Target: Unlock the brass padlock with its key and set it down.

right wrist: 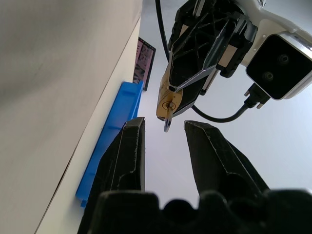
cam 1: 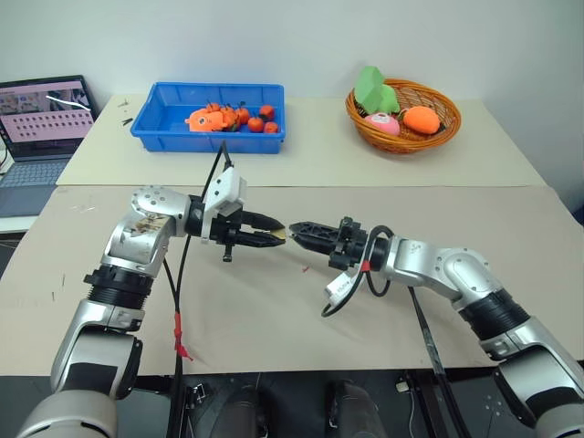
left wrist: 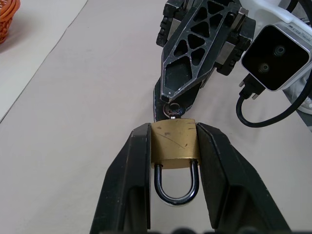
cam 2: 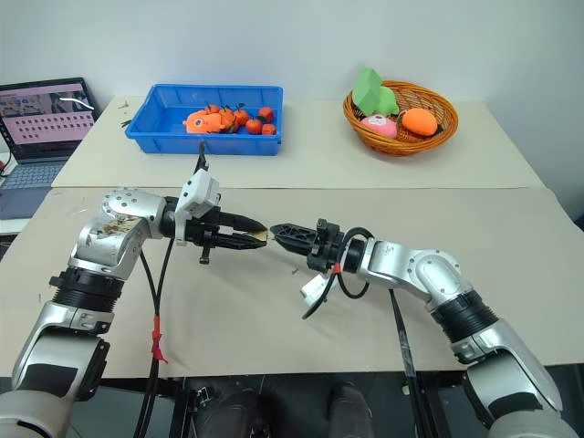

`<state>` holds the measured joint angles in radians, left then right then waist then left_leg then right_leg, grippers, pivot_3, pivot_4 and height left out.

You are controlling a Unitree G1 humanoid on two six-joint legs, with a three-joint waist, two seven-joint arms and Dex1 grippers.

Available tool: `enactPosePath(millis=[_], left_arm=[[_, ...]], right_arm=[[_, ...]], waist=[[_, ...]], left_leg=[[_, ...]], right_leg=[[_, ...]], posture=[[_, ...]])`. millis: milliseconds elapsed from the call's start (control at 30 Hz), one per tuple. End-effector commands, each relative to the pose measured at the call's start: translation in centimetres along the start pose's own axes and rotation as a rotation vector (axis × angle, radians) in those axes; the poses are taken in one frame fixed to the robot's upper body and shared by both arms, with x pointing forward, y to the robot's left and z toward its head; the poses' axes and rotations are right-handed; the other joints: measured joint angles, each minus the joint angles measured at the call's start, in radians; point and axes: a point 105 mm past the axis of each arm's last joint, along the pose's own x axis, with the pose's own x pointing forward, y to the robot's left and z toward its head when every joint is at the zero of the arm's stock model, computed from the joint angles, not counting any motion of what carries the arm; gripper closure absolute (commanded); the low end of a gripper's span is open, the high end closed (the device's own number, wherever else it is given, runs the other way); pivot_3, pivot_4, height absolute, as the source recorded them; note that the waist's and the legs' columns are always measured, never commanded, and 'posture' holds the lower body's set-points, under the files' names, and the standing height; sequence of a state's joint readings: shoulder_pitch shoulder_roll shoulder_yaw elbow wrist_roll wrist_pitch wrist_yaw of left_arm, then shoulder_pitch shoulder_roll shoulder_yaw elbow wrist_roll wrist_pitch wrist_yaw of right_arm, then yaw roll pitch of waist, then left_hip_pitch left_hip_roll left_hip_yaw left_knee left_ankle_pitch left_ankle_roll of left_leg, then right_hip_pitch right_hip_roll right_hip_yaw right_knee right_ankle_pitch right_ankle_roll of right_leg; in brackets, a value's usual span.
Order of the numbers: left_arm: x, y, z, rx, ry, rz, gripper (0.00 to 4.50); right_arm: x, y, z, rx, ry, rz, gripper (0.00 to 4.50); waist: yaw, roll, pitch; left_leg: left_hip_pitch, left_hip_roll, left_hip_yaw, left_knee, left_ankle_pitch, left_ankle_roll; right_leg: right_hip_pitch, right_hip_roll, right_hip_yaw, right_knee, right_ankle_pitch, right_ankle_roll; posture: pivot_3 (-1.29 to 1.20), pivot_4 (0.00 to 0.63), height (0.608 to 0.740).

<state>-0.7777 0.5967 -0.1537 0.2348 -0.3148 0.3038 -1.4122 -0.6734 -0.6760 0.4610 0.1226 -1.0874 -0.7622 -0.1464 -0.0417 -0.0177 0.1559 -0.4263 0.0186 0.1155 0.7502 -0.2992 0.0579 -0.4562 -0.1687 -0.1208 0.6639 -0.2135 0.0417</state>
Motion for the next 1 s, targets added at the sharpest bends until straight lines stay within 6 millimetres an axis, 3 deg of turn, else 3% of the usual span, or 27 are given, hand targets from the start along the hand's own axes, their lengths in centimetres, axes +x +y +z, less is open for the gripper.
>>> enactPosePath(millis=[33,667,767,867,1000], left_arm=[[-0.44,0.35,1.31,0.050,-0.019,0.017,3.64],[-0.38,0.35,1.36,0.053,-0.020,0.013,3.64],[-0.39,0.36,1.40,0.051,-0.021,0.013,3.64],[-0.41,0.36,1.38,0.052,-0.020,0.013,3.64],[-0.43,0.36,1.39,0.051,-0.021,0.013,3.64]], right_arm=[[0.02,-1.10,0.26,-0.007,-0.009,-0.039,2.81],[0.02,-1.23,-0.02,-0.008,0.007,-0.040,2.81],[0.03,-1.27,-0.06,-0.006,0.008,-0.043,3.45],[0.05,-1.31,-0.05,-0.007,0.008,-0.045,4.47],[0.07,-1.40,-0.04,-0.009,0.006,-0.048,4.47]], waist=[[0.000,0.000,0.000],[0.000,0.000,0.000],[0.000,0.000,0.000],[0.000,0.000,0.000],[0.000,0.000,0.000]], left_leg=[[0.000,0.000,0.000,0.000,0.000,0.000],[0.000,0.000,0.000,0.000,0.000,0.000],[0.000,0.000,0.000,0.000,0.000,0.000],[0.000,0.000,0.000,0.000,0.000,0.000],[0.000,0.000,0.000,0.000,0.000,0.000]], right_leg=[[0.000,0.000,0.000,0.000,0.000,0.000],[0.000,0.000,0.000,0.000,0.000,0.000],[0.000,0.000,0.000,0.000,0.000,0.000],[0.000,0.000,0.000,0.000,0.000,0.000],[0.000,0.000,0.000,0.000,0.000,0.000]], posture=[[0.00,0.150,0.684],[0.00,0.150,0.684],[0.00,0.150,0.684],[0.00,0.150,0.684],[0.00,0.150,0.684]])
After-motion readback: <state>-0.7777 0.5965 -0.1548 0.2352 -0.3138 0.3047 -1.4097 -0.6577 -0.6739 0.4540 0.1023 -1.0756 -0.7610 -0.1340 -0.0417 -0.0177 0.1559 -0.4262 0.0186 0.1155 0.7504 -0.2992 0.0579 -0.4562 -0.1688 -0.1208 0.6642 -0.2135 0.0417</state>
